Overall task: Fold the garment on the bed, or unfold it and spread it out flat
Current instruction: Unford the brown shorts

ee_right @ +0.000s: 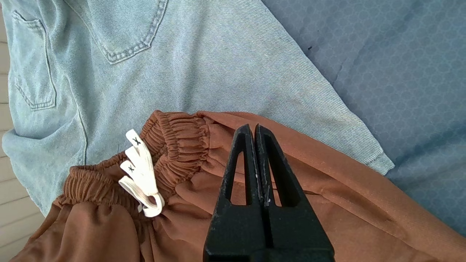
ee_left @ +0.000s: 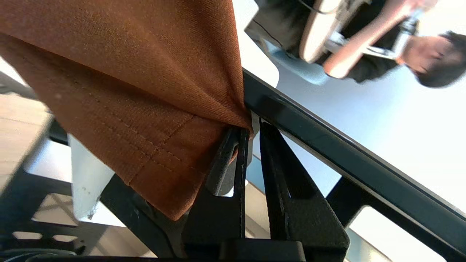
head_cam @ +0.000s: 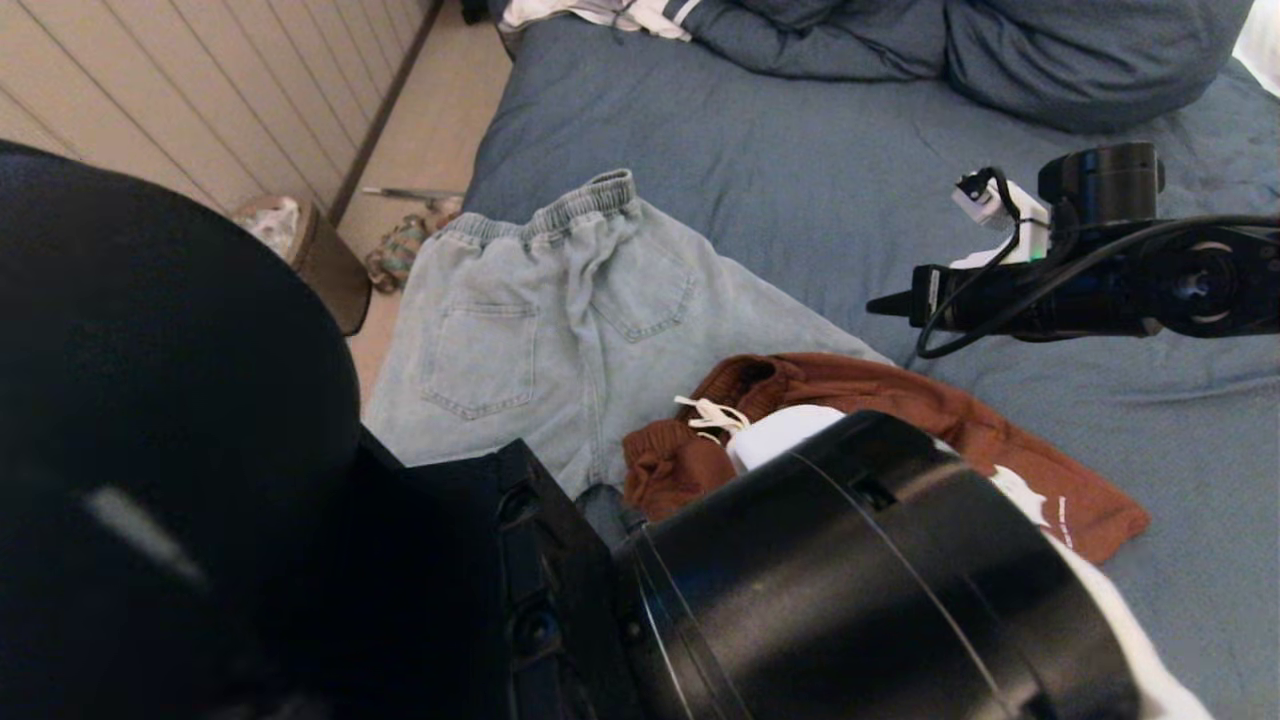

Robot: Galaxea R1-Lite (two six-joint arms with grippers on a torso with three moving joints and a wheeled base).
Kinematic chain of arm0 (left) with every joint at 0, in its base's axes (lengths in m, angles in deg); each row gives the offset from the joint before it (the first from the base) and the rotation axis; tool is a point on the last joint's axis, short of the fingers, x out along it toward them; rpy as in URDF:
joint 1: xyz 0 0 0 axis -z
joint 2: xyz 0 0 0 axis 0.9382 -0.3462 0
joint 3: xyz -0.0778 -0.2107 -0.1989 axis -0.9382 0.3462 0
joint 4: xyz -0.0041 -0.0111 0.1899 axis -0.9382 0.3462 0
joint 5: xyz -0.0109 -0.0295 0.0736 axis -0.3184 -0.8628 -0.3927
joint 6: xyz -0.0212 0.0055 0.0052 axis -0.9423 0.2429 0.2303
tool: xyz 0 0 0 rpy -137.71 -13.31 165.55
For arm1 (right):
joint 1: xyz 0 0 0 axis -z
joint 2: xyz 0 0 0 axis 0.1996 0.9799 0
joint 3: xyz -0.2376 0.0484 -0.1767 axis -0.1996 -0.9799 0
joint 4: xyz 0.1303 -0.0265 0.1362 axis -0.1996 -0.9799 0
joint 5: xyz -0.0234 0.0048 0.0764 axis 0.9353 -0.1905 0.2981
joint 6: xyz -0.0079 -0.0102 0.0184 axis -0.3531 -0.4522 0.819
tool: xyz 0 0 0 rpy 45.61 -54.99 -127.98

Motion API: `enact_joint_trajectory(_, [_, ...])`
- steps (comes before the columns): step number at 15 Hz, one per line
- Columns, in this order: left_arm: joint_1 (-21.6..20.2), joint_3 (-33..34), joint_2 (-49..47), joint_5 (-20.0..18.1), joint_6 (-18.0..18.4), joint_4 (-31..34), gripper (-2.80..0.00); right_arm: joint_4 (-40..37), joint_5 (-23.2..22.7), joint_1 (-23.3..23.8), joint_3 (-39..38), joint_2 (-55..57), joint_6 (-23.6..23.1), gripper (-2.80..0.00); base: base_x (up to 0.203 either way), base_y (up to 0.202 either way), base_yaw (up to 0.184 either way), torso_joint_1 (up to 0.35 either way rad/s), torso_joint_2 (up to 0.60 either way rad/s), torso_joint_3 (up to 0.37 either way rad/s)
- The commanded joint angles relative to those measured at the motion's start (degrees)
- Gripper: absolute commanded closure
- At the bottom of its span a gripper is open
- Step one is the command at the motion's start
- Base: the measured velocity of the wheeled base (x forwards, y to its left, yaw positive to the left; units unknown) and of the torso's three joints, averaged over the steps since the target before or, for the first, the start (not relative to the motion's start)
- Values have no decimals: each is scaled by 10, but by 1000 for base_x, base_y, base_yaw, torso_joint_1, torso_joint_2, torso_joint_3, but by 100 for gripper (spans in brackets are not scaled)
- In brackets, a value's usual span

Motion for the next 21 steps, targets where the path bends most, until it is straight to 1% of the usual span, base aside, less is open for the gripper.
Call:
enact_joint_trajectory(1, [-18,-1,-12,57,-4,-48,-280,0,-2,0,-1,1,0,0,0,0,0,0,0,0])
enact_joint_trajectory(2, [-41,-5,-19,79,-2,-75,-280,0,-2,0,-2,1,-1,0,0,0,0,0,0,0])
enact_joint_trajectory(3, [-69,-15,-30,90,1,-98,-280,0,-2,-1,-3,0,-1,0,0,0,0,0,0,0])
enact_joint_trajectory(6, [-134,-48,-83,104,6,-122,-280,0,-2,0,-4,0,-2,0,0,0,0,0,0,0])
enact_joint_trajectory(9, [-185,-89,-123,106,8,-129,-280,0,-2,-1,-5,1,-2,0,0,0,0,0,0,0])
enact_joint_trajectory(10, [-200,-97,-130,106,8,-142,-280,0,-2,-1,-6,0,-2,0,0,0,0,0,0,0])
enact_joint_trajectory(13, [-230,-98,-134,108,11,-166,-280,0,-2,-3,-6,3,-2,0,0,0,0,0,0,0])
enact_joint_trajectory(16, [-282,-96,-129,116,11,-190,-280,0,-2,-4,0,10,1,0,0,0,0,0,0,0])
enact_joint_trajectory(17, [-298,-94,-126,116,11,-196,0,0,2,-4,0,13,3,0,0,0,0,0,0,0])
enact_joint_trajectory(19, [-327,-92,-115,116,11,-201,0,0,25,-6,2,19,4,0,0,0,0,0,0,0])
enact_joint_trajectory(21, [-344,-75,-96,123,10,-205,0,0,26,-15,13,37,4,0,0,0,0,0,0,0])
